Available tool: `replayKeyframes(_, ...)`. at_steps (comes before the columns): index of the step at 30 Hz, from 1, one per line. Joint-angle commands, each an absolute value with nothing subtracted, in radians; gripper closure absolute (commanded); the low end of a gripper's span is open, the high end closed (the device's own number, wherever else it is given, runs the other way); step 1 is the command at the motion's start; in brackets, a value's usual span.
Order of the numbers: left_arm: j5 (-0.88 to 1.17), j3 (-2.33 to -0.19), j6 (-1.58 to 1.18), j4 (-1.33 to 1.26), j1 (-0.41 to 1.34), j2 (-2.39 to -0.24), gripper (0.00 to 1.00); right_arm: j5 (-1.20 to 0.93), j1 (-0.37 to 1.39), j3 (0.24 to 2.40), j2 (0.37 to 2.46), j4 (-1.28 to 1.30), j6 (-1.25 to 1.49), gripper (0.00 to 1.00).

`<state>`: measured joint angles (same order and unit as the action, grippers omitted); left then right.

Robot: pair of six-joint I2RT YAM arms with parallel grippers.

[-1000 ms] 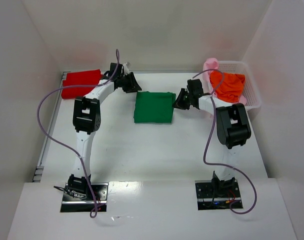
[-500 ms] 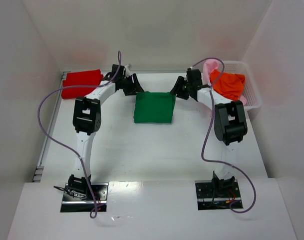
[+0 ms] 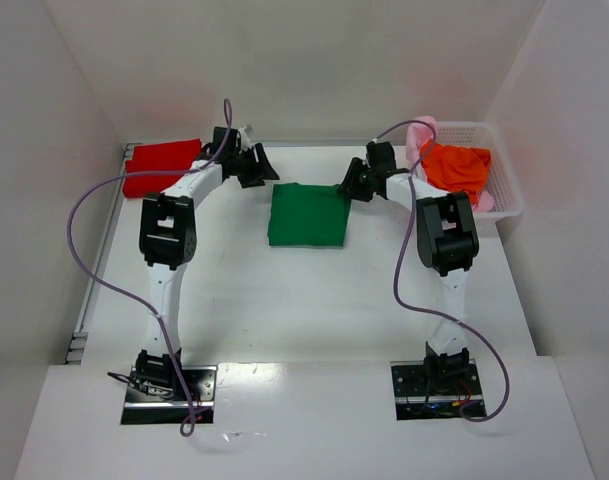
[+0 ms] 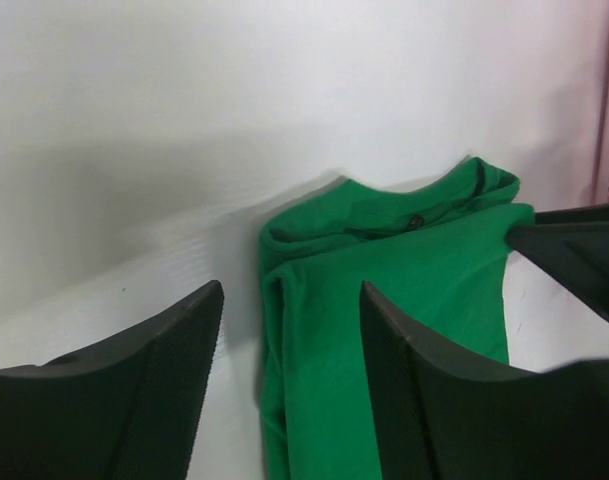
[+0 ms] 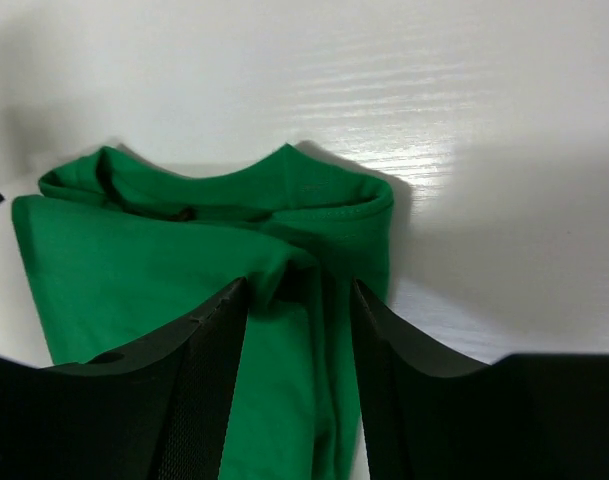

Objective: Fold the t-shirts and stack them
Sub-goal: Smooth out wrinkles on the folded tshirt

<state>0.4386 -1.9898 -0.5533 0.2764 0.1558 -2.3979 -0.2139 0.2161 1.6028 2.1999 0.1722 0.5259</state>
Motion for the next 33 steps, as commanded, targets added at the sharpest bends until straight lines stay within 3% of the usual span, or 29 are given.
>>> replayKeyframes(1,0.482,-2.06,-0.543,0.241,0.16,-2.431,0.37,-0.229,0.224,1.673,2.212,0.169,0.509,0.49)
replayKeyframes(5,0.491,-2.071,-0.543,0.249,0.16,-2.459,0.45,-0.239,0.224,1.683,2.221,0.169,0.509,0.53)
replayKeyframes(11,0.491,-2.08,-0.534,0.259,0.16,-2.47,0.44,-0.249,0.224,1.706,2.249,0.16,0.509,0.54)
replayKeyframes(15,0.491,-2.089,-0.534,0.259,0.16,-2.487,0.45,-0.265,0.224,1.734,2.271,0.16,0.517,0.69)
replayKeyframes(20,0.491,-2.119,-0.534,0.268,0.167,-2.508,0.67,-0.267,0.224,1.746,2.273,0.169,0.526,0.92)
replayKeyframes(26,0.517,-2.121,-0.543,0.268,0.187,-2.49,0.96,-0.256,0.224,1.746,2.247,0.169,0.528,0.99)
replayKeyframes(33,0.508,-2.112,-0.543,0.268,0.196,-2.456,1.0,-0.229,0.224,1.708,2.151,0.16,0.528,0.98)
